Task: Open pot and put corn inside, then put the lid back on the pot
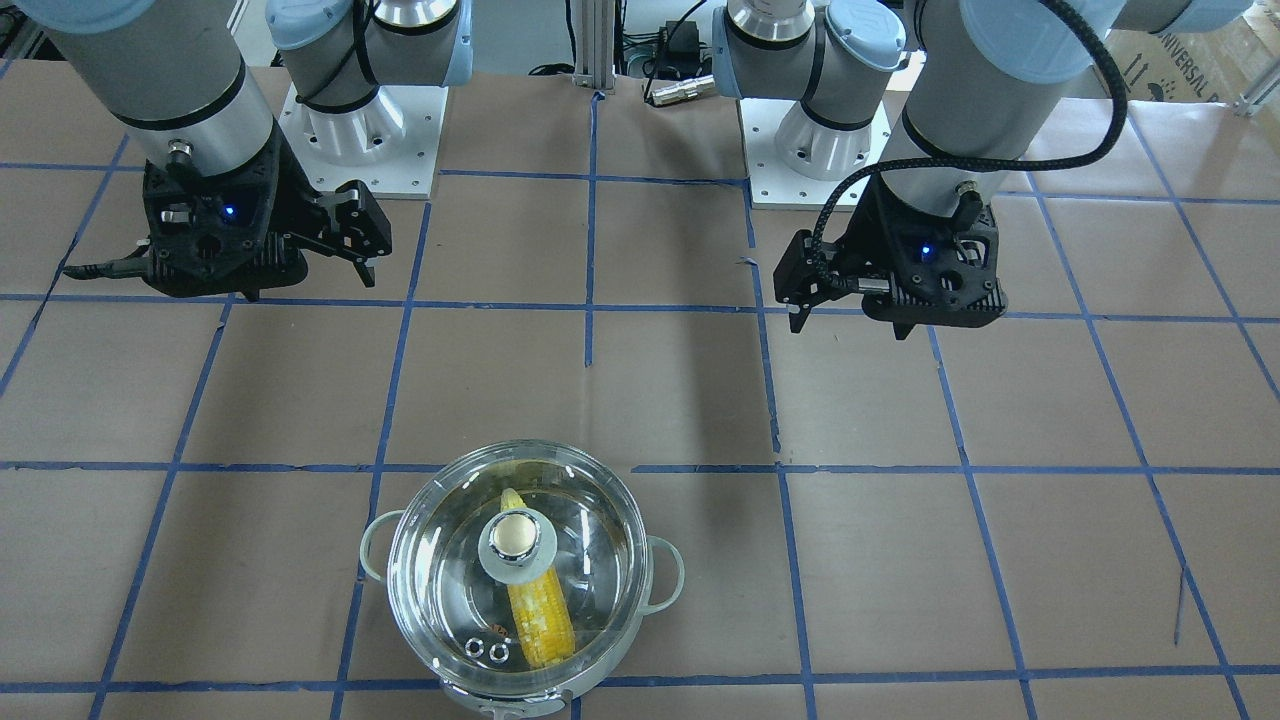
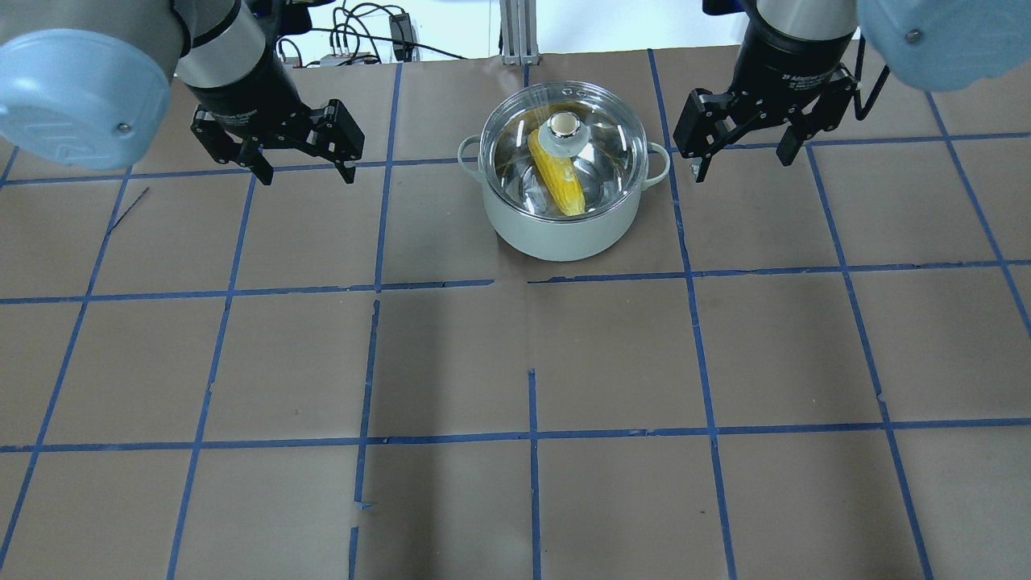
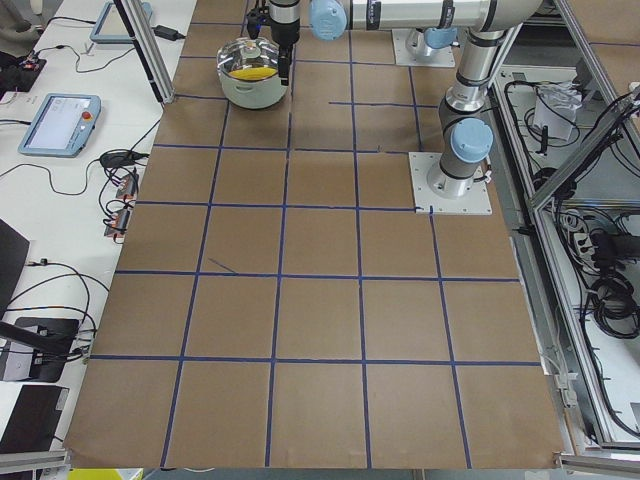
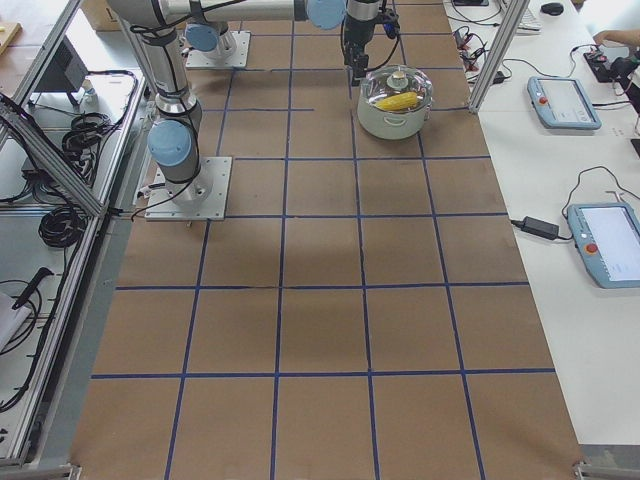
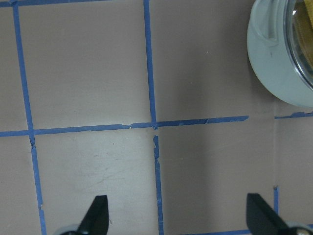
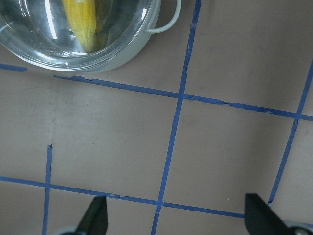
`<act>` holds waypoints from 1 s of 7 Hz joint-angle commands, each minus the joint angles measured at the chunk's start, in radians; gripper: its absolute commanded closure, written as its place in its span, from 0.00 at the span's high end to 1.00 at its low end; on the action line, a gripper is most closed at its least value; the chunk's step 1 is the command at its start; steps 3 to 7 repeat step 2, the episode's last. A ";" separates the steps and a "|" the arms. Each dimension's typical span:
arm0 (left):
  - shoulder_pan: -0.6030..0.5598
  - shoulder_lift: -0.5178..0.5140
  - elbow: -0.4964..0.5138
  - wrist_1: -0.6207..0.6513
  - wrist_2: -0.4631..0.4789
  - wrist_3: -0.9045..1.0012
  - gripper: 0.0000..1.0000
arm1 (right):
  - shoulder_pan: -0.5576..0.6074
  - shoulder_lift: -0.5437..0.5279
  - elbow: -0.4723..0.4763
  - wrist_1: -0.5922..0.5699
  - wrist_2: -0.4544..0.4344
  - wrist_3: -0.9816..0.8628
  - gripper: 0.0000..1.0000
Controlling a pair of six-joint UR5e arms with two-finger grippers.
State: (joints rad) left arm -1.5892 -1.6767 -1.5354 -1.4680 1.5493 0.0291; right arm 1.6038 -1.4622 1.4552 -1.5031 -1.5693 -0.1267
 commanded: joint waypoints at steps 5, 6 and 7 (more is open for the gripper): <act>0.000 0.000 0.000 -0.002 0.000 0.000 1.00 | -0.001 0.005 -0.033 -0.003 -0.002 0.042 1.00; 0.000 0.000 0.000 -0.002 0.000 0.000 1.00 | -0.001 0.005 -0.033 -0.003 -0.002 0.042 1.00; 0.000 0.000 0.000 -0.002 0.000 0.000 1.00 | -0.001 0.005 -0.033 -0.003 -0.002 0.042 1.00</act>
